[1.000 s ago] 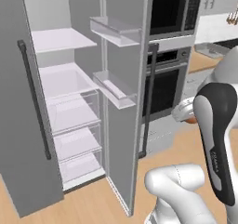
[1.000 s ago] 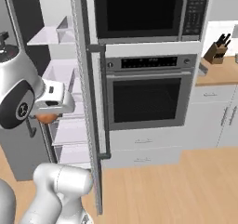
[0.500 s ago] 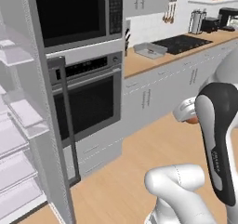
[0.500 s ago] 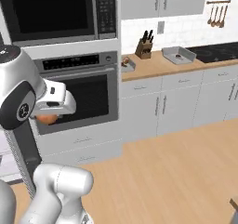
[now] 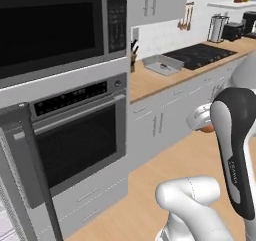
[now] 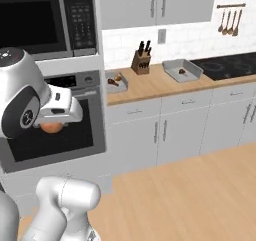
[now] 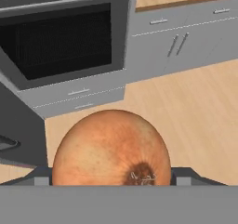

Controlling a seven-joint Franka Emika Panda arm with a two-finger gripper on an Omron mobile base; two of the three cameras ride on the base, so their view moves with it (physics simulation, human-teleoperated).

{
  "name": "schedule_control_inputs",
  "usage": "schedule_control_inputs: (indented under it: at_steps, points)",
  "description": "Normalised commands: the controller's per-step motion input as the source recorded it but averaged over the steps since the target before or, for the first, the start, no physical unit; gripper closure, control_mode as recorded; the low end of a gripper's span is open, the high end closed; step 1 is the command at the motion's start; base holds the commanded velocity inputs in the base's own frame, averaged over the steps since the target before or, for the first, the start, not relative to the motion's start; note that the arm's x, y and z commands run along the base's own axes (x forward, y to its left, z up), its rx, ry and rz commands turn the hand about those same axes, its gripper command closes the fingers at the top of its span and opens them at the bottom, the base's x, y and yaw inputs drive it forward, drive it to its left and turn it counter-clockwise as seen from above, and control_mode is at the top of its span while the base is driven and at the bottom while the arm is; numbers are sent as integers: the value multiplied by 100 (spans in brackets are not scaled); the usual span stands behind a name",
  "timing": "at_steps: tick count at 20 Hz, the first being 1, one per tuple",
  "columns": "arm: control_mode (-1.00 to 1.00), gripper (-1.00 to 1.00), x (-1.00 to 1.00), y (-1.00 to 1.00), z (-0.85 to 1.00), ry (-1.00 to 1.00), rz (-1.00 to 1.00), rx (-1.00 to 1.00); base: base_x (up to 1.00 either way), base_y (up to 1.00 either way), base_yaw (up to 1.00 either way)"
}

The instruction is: Place one onion and one chicken drumstick in each tupperware on the nearby counter, to pack two identical lunches.

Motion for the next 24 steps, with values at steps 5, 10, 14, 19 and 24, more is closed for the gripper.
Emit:
schedule_control_inputs:
  at_steps: [5, 10, 14, 19, 24]
  points:
    - [100, 100, 0, 0, 0, 0, 0, 0, 100, -23, 1]
    - [100, 100, 0, 0, 0, 0, 0, 0, 100, -53, 7]
    - [100, 100, 0, 0, 0, 0, 0, 0, 87, -93, 19]
    - [100, 100, 0, 0, 0, 0, 0, 0, 73, -99, 19]
    - [100, 100, 0, 0, 0, 0, 0, 0, 55, -91, 27]
